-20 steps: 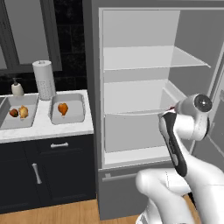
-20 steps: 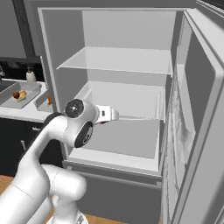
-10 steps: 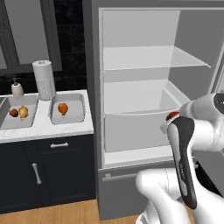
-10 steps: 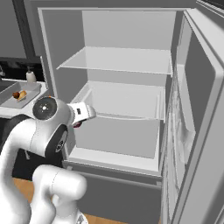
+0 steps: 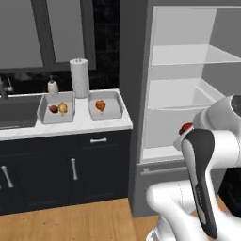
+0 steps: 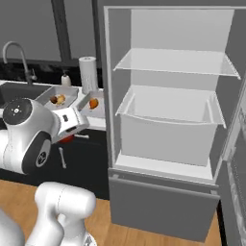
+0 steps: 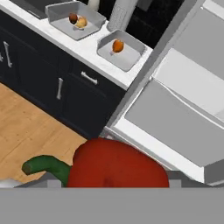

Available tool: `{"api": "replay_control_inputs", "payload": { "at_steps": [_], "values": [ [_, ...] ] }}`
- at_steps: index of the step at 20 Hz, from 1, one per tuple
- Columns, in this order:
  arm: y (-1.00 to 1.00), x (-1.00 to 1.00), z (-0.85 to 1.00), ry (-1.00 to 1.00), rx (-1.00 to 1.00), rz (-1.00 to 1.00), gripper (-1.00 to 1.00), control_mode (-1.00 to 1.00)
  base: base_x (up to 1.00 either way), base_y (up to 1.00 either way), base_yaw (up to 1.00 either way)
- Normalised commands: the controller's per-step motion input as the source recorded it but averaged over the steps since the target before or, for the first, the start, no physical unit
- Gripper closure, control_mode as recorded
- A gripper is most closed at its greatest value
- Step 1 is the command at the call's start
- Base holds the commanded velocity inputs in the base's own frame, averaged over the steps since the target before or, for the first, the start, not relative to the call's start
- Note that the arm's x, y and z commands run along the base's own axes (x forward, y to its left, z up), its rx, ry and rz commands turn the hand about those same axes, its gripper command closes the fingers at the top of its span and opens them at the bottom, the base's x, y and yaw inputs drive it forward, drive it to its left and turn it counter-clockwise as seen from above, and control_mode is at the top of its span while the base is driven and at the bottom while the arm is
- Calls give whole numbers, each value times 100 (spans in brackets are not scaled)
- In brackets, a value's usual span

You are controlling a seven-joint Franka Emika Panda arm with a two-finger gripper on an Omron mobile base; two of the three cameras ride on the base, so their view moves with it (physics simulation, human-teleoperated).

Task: Place one bell pepper and one chicken drumstick in each tupperware on the nearby counter, to pack two identical lunches.

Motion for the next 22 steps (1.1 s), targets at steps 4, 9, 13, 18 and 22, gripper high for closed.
{"api": "replay_control_inputs", "payload": {
  "at_steps": [4, 9, 13, 18, 22],
  "values": [
    [0, 0, 0, 0, 0, 0, 100, 100, 16, 100, 0],
    [0, 0, 0, 0, 0, 0, 100, 100, 70, 100, -1],
    [0, 0, 0, 0, 0, 0, 100, 100, 91, 96, -9],
    [0, 0, 0, 0, 0, 0, 100, 100, 77, 37, -17],
    [0, 0, 0, 0, 0, 0, 100, 100, 47, -22, -16]
  ]
}}
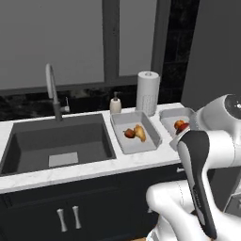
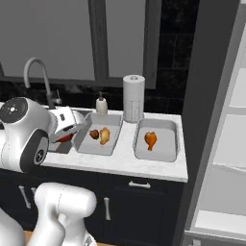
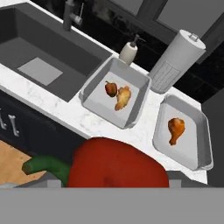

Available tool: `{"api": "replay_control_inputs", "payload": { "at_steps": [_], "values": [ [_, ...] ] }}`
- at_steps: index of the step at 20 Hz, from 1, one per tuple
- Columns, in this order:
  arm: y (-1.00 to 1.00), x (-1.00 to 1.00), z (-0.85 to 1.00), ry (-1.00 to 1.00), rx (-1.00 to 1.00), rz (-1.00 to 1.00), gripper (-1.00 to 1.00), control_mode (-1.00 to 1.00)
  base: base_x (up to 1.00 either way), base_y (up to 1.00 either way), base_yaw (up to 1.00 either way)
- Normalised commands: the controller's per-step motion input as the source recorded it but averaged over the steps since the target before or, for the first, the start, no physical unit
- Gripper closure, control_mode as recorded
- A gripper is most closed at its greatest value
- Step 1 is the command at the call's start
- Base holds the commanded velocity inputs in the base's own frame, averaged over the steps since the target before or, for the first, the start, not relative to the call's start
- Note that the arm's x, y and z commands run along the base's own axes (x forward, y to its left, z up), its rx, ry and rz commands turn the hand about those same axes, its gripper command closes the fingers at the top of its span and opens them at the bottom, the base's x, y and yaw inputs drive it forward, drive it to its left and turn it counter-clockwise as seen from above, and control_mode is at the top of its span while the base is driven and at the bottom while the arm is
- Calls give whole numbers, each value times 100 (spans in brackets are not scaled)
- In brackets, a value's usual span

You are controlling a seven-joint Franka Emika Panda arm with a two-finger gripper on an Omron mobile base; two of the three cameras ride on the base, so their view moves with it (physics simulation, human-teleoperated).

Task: Place one bell pepper and one chicken drumstick in each tupperware on the nearby counter, to pack two identical lunches.

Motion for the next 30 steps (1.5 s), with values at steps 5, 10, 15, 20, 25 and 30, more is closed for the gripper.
{"api": "replay_control_inputs", "payload": {
  "at_steps": [5, 10, 15, 20, 25, 30],
  "values": [
    [0, 0, 0, 0, 0, 0, 100, 100, 56, -35, -13],
    [-1, 24, -8, -1, 0, -4, 100, -100, 37, -5, -6],
    [-32, 36, -31, 0, 0, -16, 100, -100, 0, 0, 0],
    [-57, 17, -28, 2, 6, -34, 100, -100, 0, 0, 0],
    [-56, 14, -41, 2, 29, -63, 100, -100, 0, 0, 0],
    [-36, 11, -38, 0, 37, -72, 100, -100, 0, 0, 0]
  ]
}}
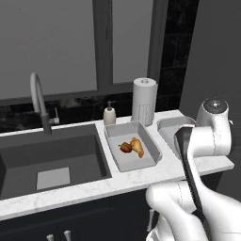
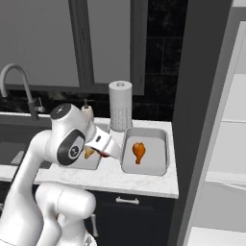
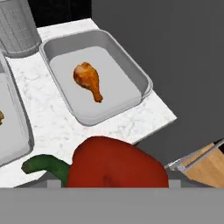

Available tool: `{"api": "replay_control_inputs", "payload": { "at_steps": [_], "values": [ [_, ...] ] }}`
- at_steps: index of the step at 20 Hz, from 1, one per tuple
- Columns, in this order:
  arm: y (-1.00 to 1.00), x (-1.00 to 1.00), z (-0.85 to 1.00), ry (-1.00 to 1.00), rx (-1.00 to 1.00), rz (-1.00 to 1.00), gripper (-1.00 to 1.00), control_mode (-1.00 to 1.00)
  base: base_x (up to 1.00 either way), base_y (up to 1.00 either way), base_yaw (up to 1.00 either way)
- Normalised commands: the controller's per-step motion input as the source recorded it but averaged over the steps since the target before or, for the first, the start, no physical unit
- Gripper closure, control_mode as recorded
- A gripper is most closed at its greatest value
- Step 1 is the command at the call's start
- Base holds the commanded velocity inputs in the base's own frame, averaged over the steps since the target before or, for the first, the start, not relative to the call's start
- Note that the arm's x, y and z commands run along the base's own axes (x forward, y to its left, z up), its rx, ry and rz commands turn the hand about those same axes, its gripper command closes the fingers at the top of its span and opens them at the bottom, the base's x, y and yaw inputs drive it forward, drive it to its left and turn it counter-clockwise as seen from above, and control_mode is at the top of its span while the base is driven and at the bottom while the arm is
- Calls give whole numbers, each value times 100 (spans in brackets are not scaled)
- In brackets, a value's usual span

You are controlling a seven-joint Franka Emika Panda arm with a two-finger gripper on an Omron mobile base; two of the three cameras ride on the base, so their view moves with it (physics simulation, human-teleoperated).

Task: Place one bell pepper and one chicken drumstick in each tupperware on the nearby counter, to pack two identical lunches.

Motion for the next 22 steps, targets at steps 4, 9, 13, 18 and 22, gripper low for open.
{"api": "replay_control_inputs", "payload": {
  "at_steps": [4, 9, 13, 18, 22],
  "values": [
    [-44, 27, -24, 0, 46, -62, 100, -100, 0, 0, 0],
    [-48, 76, -19, 3, 42, -38, 100, -100, 0, 0, 0],
    [-6, 62, -12, 0, 6, -15, 100, -100, 0, 0, 0],
    [-6, 49, -20, 0, 0, -9, 100, -100, 0, 0, 0],
    [-24, 37, -27, 0, 0, -9, 100, -100, 0, 0, 0]
  ]
}}
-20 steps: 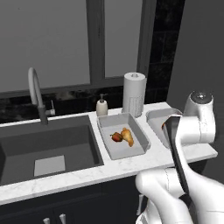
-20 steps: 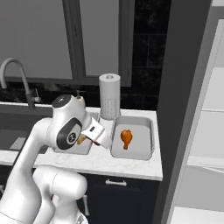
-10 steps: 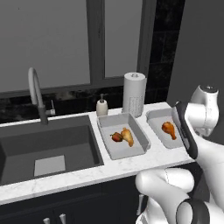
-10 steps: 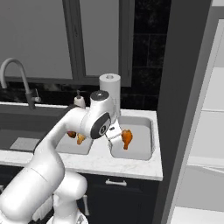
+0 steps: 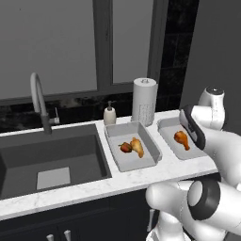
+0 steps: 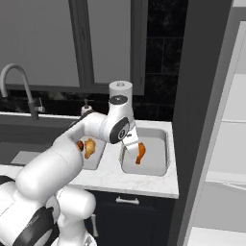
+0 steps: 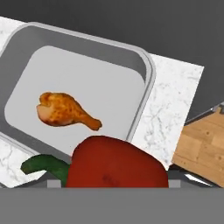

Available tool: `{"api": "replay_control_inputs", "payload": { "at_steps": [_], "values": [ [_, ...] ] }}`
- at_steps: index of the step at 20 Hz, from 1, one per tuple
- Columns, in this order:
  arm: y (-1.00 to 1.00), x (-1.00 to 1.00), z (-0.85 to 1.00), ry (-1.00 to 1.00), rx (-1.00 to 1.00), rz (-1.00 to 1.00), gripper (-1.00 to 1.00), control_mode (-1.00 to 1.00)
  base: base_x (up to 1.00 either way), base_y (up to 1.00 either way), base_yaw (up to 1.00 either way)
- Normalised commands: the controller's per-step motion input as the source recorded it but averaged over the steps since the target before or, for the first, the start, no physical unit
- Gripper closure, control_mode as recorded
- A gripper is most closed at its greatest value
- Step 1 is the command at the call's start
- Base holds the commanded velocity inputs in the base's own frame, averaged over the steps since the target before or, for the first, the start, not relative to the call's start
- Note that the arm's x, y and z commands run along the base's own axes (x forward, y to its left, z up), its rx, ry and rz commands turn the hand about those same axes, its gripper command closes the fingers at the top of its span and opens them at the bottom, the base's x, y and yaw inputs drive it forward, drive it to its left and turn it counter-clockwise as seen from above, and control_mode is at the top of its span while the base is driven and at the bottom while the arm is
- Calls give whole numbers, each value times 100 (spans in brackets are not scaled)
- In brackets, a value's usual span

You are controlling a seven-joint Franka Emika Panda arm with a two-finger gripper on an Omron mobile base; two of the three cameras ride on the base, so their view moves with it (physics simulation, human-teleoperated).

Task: Place one bell pepper and one chicken drumstick in each tupperware on the nearby counter, to pack two identical lunches.

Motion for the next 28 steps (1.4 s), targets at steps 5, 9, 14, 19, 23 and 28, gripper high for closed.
{"api": "replay_control_inputs", "payload": {
  "at_steps": [5, 9, 14, 19, 23, 28],
  "values": [
    [-29, 39, -31, 0, 0, -9, 100, -100, 0, 0, 0],
    [-20, 47, -32, 0, 0, -8, 100, -100, 0, 0, 0],
    [-29, 49, -28, 0, 0, -6, 100, -100, 0, 0, 0],
    [-27, 49, -31, 0, 0, -3, 100, -100, 0, 0, 0],
    [-11, 52, -39, 0, 0, -2, 100, -100, 0, 0, 0],
    [-18, 44, -36, 0, 0, -2, 100, -100, 0, 0, 0]
  ]
}}
